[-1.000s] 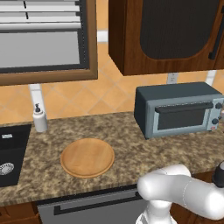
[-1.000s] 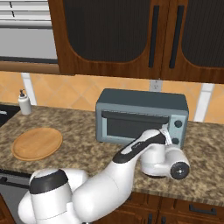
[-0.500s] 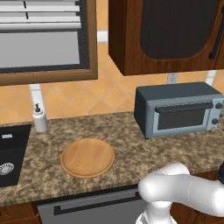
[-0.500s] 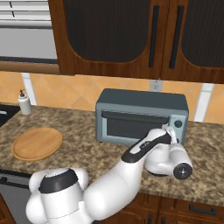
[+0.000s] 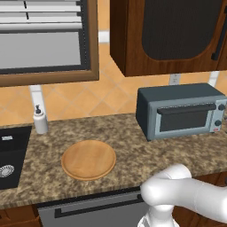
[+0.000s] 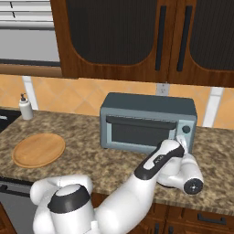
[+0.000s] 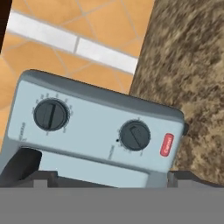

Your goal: Pick up the kebab skewer and baguette bread, and place them inside the toaster oven. Close the toaster oven door and start by setting the timer.

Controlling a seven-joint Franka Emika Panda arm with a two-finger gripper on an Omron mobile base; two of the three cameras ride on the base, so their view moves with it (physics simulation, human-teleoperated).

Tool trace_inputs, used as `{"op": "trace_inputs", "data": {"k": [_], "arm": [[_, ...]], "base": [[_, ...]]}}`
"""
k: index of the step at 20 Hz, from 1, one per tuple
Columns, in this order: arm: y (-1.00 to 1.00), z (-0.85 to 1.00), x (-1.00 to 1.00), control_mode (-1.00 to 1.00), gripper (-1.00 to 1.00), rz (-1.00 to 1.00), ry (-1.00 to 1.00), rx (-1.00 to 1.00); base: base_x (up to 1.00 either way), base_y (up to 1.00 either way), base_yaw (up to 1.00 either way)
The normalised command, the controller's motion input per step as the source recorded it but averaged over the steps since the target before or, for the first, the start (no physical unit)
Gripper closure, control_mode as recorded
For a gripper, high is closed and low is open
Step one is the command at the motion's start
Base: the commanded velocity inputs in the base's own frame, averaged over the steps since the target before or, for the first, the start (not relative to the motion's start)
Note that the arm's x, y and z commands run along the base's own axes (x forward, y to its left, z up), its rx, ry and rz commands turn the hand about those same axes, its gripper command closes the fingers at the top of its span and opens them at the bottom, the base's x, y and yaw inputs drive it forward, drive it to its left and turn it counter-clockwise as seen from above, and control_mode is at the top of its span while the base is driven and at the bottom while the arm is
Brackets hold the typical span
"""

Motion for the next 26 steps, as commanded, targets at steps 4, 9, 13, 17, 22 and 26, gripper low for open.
{"op": "trace_inputs", "data": {"k": [4, 9, 13, 17, 22, 26], "arm": [[0.00, 0.00, 0.22, -1.00, -1.00, -0.07, 0.00, 0.00], [0.00, -0.04, 0.13, -1.00, -1.00, -0.09, 0.00, 0.00], [0.00, -0.13, 0.04, -1.00, -1.00, -0.07, 0.00, 0.00], [0.00, -0.08, 0.12, -1.00, -1.00, -0.03, 0.00, 0.00], [-0.01, -0.12, 0.06, -1.00, -1.00, 0.00, 0.00, 0.00], [-0.14, -0.11, 0.14, -1.00, -1.00, 0.00, 0.00, 0.00]], "base": [[0.00, 0.00, 0.00], [0.00, 0.00, 0.00], [0.00, 0.00, 0.00], [0.00, 0.00, 0.00], [0.00, 0.00, 0.00], [0.00, 0.00, 0.00]]}}
